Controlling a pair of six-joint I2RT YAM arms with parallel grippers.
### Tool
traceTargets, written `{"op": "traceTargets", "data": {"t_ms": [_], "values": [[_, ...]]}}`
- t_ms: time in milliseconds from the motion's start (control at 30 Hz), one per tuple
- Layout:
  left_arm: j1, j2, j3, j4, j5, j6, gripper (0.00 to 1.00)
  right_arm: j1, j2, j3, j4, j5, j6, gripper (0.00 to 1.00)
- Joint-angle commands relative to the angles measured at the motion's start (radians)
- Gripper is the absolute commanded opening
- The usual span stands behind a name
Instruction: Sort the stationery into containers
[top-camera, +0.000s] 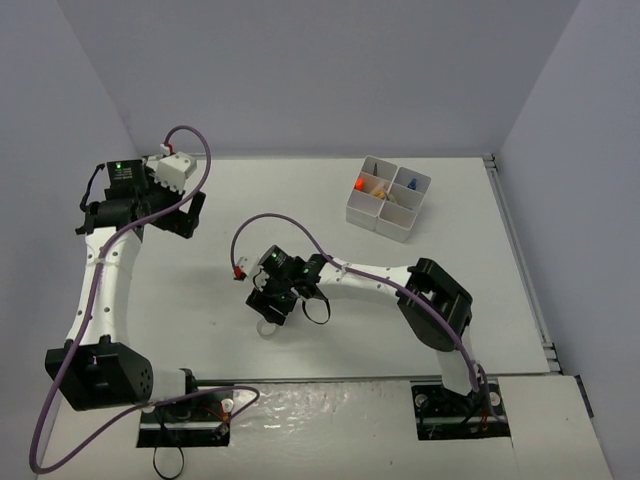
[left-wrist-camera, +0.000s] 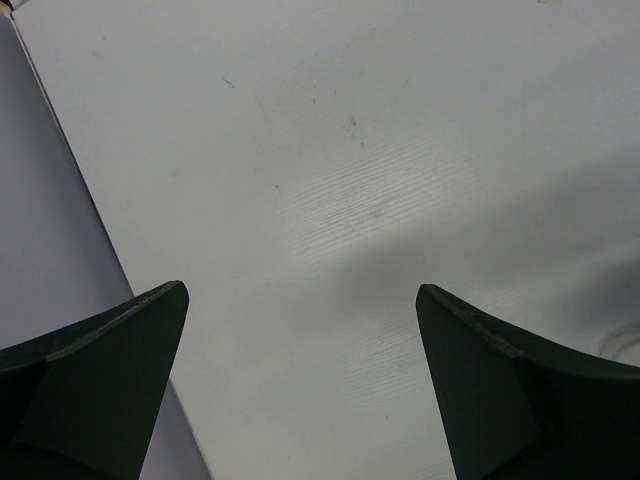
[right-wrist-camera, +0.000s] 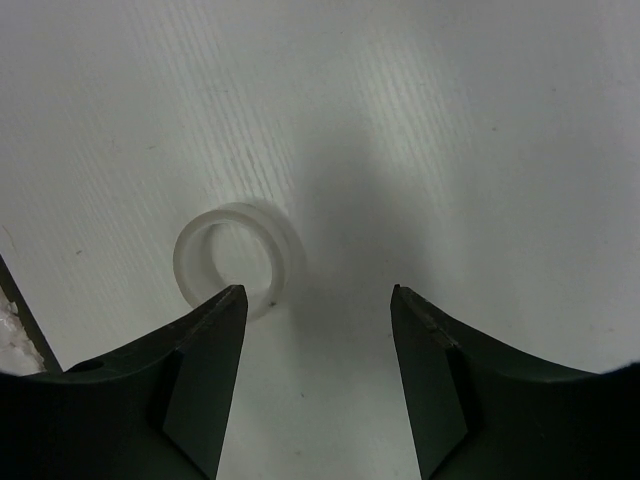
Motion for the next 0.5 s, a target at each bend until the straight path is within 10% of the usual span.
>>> {"op": "traceTargets", "data": {"t_ms": [0,167,367,467], "values": [[0.023,-0.022,0.019,0.047,0.025,-0.019,0.97,0.027,0.033,0.041,0.009,-0.009,0.016,0.54],[0.04,-0.025,0.012,0.051,0.031,-0.015,0.97,0.035,0.054,0.024,0.01,0.036,0.039,0.48],[0.045,-0.02,0.015,0.051,0.035,-0.018,0.97,0.043,0.089,0.043,0.012,0.137,0.077,0.0],[0.05,-0.024,0.018,0.049,0.035,-0.014,0.97,0.042,0.036,0.038,0.012,0.231,0.087,0.0]]}}
